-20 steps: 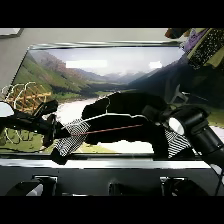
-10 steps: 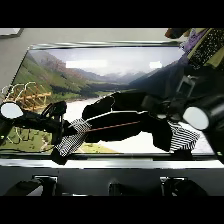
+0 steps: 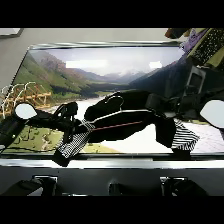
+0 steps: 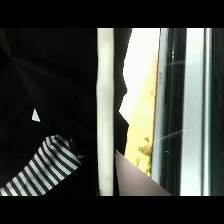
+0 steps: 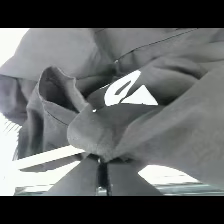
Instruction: Fold the clothes and pants, and hang the long-sleeved shirts on hangers.
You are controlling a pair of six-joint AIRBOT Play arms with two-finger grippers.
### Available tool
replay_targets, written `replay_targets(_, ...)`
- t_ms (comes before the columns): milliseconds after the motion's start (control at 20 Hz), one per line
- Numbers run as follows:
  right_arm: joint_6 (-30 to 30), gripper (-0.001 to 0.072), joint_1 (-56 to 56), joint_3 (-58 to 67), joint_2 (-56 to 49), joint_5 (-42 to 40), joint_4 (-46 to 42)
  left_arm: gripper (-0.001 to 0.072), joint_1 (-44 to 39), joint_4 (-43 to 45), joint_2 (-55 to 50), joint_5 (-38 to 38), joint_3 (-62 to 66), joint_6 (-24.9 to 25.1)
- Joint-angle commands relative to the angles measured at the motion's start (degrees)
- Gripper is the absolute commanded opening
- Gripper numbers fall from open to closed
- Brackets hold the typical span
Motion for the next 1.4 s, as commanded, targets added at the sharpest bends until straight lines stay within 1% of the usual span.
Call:
replay_targets(0, -1.8, 0.0033, 0.0, 0.3, 0.0, 2.2, -4.9, 0.003, -1.3, 0.8, -1.0, 4.0, 0.5, 0.2)
replay_targets(100, -3.4, 0.0033, 0.0, 0.3, 0.0, 0.2, -4.8, 0.003, -1.9, 0.8, -1.1, 4.1, 1.2, 0.2)
replay_targets(200, -4.0, 0.0033, 0.0, 0.3, 0.0, -1.9, -2.6, 0.003, -3.5, 0.8, -1.8, 5.4, 1.3, 0.2)
replay_targets(350, -5.0, 0.0033, 0.0, 0.3, 0.0, -1.7, 0.2, 0.003, -7.0, 0.6, -3.9, 9.8, 1.3, -0.1)
replay_targets(600, -5.0, 0.0033, 0.0, 0.3, 0.0, -0.9, 4.4, 0.003, -12.5, 0.5, -7.0, 16.4, 2.8, -2.4)
replay_targets(900, -5.8, 0.0033, 0.0, 0.3, 0.0, 0.2, 7.7, 0.0031, -15.6, 0.5, -11.3, 16.8, 6.1, -4.0)
replay_targets(1100, -6.4, 0.0033, 0.0, 1.0, 0.1, 0.3, 8.6, 0.003, -15.7, 2.1, -12.7, 16.7, 6.3, -9.2)
replay_targets(1200, -6.4, 0.0033, 0.0, 2.7, 0.2, 0.5, 8.0, 0.003, -15.6, 6.6, -12.5, 15.6, 6.5, -13.7)
replay_targets(1350, -6.4, 0.0033, 0.0, 4.7, 0.2, 2.0, 5.7, 0.003, -15.6, 14.5, -12.3, 10.3, 8.0, -18.3)
